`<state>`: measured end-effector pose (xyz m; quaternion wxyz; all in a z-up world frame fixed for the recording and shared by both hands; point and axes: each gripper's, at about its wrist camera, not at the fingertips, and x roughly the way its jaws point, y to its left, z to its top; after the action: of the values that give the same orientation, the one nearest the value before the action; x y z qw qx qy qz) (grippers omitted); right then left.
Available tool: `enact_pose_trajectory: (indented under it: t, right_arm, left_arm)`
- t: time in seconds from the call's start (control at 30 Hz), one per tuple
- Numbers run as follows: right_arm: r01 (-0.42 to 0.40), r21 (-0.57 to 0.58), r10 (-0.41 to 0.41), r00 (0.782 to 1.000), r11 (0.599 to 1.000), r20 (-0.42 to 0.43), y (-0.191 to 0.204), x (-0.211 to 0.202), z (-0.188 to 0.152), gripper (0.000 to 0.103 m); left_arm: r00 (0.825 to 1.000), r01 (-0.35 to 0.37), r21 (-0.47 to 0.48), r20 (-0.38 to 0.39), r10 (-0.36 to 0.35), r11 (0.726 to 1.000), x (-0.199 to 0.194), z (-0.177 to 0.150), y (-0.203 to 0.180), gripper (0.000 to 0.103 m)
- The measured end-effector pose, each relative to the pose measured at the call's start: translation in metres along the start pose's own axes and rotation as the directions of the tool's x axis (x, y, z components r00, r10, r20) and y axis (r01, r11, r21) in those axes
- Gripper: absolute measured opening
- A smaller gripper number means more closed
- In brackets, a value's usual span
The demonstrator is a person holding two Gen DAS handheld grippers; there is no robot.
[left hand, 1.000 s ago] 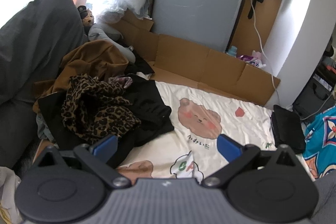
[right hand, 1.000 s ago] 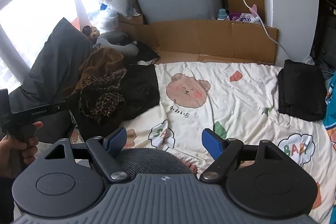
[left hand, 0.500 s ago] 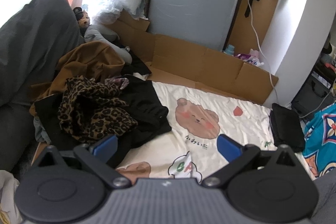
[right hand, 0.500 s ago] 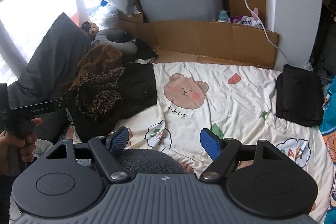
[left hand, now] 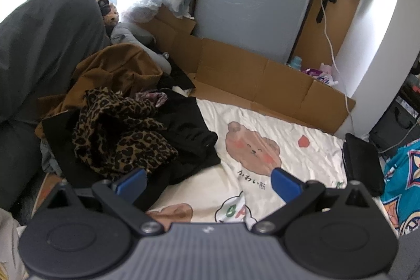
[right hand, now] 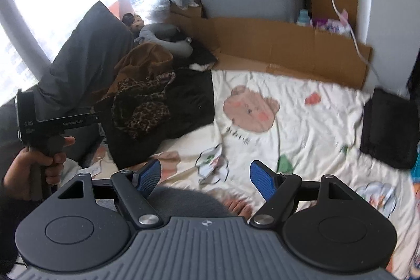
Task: Fold clothes
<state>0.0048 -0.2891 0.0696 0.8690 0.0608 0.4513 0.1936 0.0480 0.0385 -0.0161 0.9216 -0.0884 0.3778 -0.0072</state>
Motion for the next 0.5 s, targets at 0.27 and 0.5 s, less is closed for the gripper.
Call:
enact_pose_trajectory:
  t: [0.27,0.5]
  right_arm:
    - [-0.076,-0.011,0.076,0.996,0.997,0.043,-0.014,0.015,0.020,0.082]
    - [-0.101,0.026,0.099,0.994,0.995,0.052,-0.039,0.051,0.029,0.082]
  left_arm:
    - [1.000,-0.021,-0.007,0.017,0.021,1.000,0.021,0.012,0.008,0.102]
    - [0.999,-0.053,0.017,0.009,0.053,0.998,0.050,0.019,0.021,0.100]
